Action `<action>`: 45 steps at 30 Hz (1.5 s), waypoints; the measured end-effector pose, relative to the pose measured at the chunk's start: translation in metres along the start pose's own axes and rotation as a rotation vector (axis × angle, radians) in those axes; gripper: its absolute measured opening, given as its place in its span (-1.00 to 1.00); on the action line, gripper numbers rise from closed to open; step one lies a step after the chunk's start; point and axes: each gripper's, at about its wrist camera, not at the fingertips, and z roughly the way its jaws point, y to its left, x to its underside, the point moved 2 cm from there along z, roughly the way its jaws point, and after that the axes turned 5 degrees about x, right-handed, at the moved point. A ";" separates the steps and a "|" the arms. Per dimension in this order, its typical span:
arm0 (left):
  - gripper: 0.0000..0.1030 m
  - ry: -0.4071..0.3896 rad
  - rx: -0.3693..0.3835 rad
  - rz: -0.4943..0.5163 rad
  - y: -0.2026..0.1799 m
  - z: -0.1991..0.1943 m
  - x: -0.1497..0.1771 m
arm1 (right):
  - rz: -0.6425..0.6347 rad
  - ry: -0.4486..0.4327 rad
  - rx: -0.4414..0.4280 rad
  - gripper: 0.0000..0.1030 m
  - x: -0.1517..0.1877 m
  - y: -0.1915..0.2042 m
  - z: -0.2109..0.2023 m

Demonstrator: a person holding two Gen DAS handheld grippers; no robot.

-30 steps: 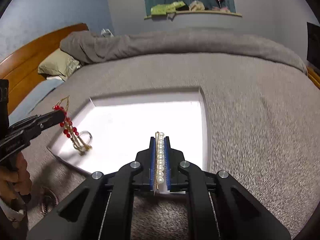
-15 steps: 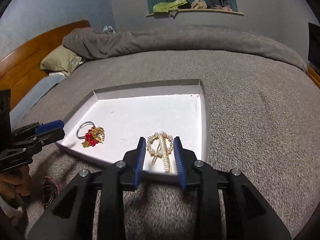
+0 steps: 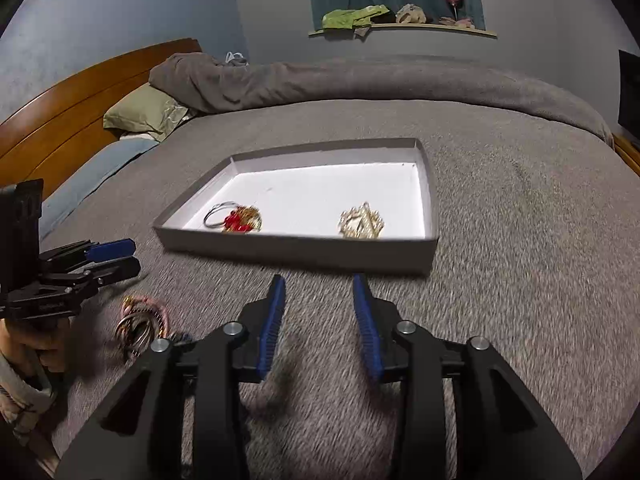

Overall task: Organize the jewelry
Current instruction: 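Grasp the blue beaded bracelet with the left tool while the right tool grasps the black bead bracelet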

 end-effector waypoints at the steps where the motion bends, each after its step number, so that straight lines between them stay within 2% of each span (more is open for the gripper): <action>1: 0.34 0.003 -0.005 -0.002 0.000 -0.002 0.004 | 0.001 0.002 -0.003 -0.17 0.003 0.001 -0.002; 6: 0.34 0.021 -0.007 -0.024 0.003 -0.008 0.027 | 0.001 0.015 -0.013 -0.03 0.021 0.008 -0.018; 11: 0.34 0.014 -0.002 -0.020 -0.002 -0.017 0.044 | -0.010 0.037 -0.032 -0.03 0.041 0.021 -0.029; 17: 0.34 -0.028 0.069 0.107 -0.045 -0.022 0.043 | -0.028 0.074 -0.056 -0.03 0.061 0.039 -0.035; 22: 0.21 -0.005 0.111 0.186 -0.078 -0.009 0.042 | -0.056 0.128 -0.054 -0.18 0.075 0.048 -0.023; 23: 0.18 0.003 0.116 0.196 -0.082 -0.005 0.043 | -0.059 0.130 -0.054 -0.26 0.075 0.049 -0.022; 25: 0.12 0.023 0.122 0.213 -0.089 0.004 0.045 | -0.067 0.122 -0.059 -0.68 0.075 0.050 -0.023; 36: 0.07 0.056 0.151 0.292 -0.118 0.029 0.040 | -0.010 0.064 0.046 -0.71 0.063 0.009 -0.037; 45: 0.07 0.071 0.218 0.274 -0.115 0.030 0.038 | 0.020 0.052 0.083 -0.72 0.059 -0.008 -0.039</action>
